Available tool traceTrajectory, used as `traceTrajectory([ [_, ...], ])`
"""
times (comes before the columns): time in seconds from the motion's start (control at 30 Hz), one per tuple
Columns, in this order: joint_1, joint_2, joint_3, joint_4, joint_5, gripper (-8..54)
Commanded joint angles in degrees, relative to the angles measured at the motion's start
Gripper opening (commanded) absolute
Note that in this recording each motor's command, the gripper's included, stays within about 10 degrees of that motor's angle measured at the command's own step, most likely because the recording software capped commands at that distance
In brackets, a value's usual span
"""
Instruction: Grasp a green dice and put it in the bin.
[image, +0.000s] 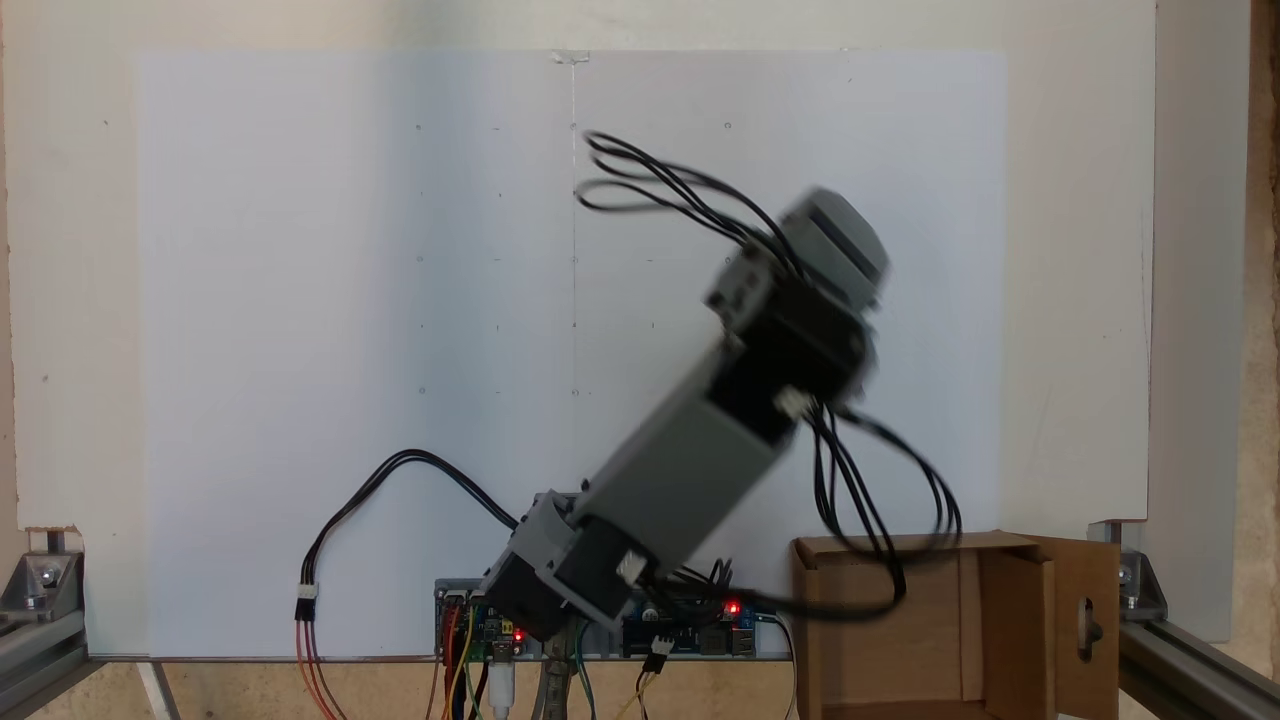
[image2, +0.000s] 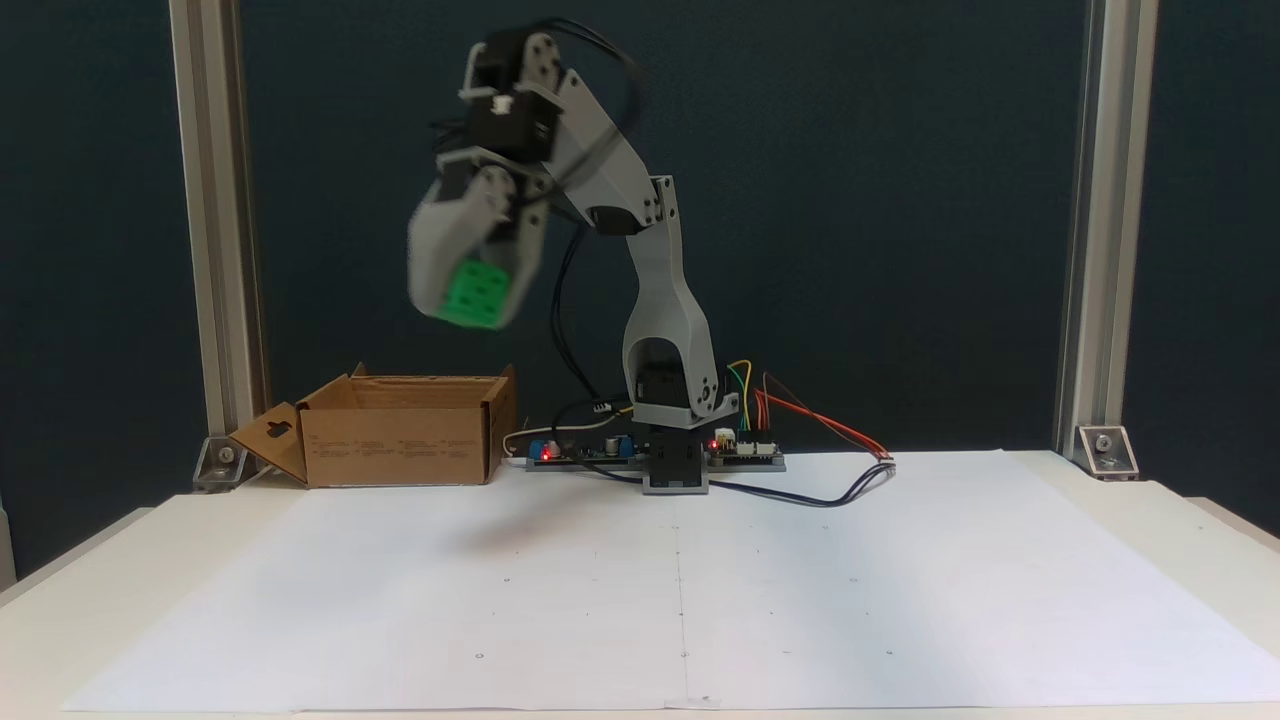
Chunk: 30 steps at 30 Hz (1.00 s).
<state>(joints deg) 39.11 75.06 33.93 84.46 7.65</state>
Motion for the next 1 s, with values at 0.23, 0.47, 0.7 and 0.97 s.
traceTrajectory([
  [0.23, 22.85, 7.82, -0.79, 5.8, -13.97, 11.5],
  [0.47, 38.32, 7.91, -0.7, 7.38, -20.21, 11.5],
  [0.7, 50.54, 7.29, 8.26, 6.94, -28.56, 11.5],
  [0.97, 59.85, -0.18, 13.18, -2.72, -31.2, 11.5],
])
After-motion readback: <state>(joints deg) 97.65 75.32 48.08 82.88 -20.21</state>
